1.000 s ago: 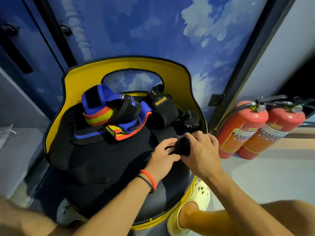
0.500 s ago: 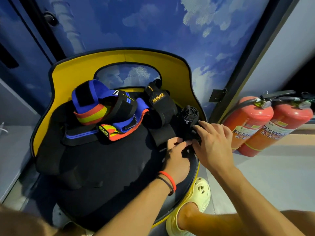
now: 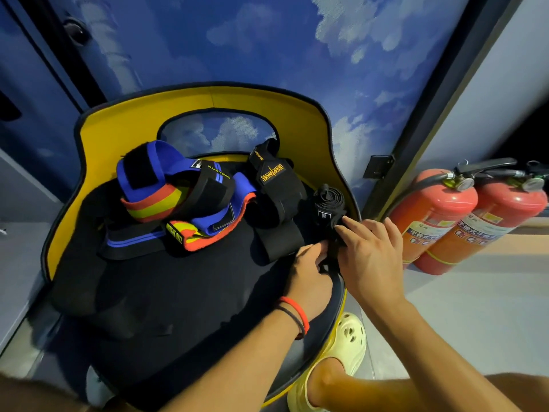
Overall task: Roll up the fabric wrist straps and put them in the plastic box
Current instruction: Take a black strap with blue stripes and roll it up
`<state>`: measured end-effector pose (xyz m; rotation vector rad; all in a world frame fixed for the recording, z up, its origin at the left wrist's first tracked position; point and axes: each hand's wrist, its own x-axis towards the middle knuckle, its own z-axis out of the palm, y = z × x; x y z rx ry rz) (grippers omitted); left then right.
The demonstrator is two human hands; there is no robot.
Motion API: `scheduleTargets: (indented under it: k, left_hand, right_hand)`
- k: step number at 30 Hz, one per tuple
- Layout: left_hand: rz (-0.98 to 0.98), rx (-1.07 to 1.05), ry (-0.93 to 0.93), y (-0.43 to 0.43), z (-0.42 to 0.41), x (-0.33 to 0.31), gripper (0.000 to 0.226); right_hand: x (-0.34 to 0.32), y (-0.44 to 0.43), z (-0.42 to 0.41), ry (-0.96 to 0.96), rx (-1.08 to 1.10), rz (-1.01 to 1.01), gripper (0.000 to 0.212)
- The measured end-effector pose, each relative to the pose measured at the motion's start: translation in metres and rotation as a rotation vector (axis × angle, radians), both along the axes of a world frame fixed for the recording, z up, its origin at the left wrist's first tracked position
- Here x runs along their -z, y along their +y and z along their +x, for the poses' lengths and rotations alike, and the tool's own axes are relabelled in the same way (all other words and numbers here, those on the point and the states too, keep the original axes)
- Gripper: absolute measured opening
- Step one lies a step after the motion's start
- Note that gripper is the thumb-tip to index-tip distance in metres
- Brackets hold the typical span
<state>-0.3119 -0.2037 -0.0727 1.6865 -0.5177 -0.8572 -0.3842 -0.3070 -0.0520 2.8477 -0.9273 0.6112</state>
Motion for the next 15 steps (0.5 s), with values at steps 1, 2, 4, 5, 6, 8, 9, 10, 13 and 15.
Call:
scheduleTargets:
  k: [1, 2, 4, 5, 6, 8, 9, 10, 13, 15]
  left_hand:
    - [0.013, 0.028, -0.042, 0.002, 0.001, -0.001, 0.068]
    - [0.033, 0.061, -0.082, 0.004, 0.002, -0.002, 0.068]
    - [0.070, 0.120, -0.118, 0.011, 0.004, -0.006, 0.065]
    - [0.078, 0.139, -0.107, 0.015, 0.006, -0.008, 0.064]
    - [0.091, 0.149, -0.093, 0.021, 0.009, -0.012, 0.063]
    - [0.123, 0.167, -0.092, 0.035, 0.018, -0.022, 0.061]
    - [0.136, 0.180, -0.110, 0.044, 0.025, -0.029, 0.060]
    - [0.152, 0.195, -0.133, 0.054, 0.034, -0.037, 0.058]
    - [0.209, 0.231, -0.207, 0.089, 0.065, -0.066, 0.056]
    - [0.231, 0.218, -0.269, 0.115, 0.088, -0.084, 0.053]
  right_hand:
    - [-0.003, 0.002, 0.000, 0.008, 0.007, 0.000, 0.034]
    - [-0.006, 0.005, 0.000, 0.018, 0.010, 0.003, 0.037]
    - [-0.011, 0.010, -0.001, 0.028, 0.010, 0.019, 0.044]
    - [-0.014, 0.012, -0.002, 0.023, 0.007, 0.030, 0.046]
    - [-0.017, 0.015, -0.002, 0.015, 0.001, 0.045, 0.048]
    - [-0.027, 0.021, 0.000, 0.006, -0.032, 0.078, 0.051]
    - [-0.033, 0.025, 0.002, 0.010, -0.068, 0.098, 0.051]
    - [-0.038, 0.030, 0.005, 0.013, -0.114, 0.126, 0.051]
    - [-0.051, 0.049, 0.020, 0.011, -0.248, 0.267, 0.048]
    - [-0.061, 0.065, 0.033, 0.037, -0.289, 0.365, 0.046]
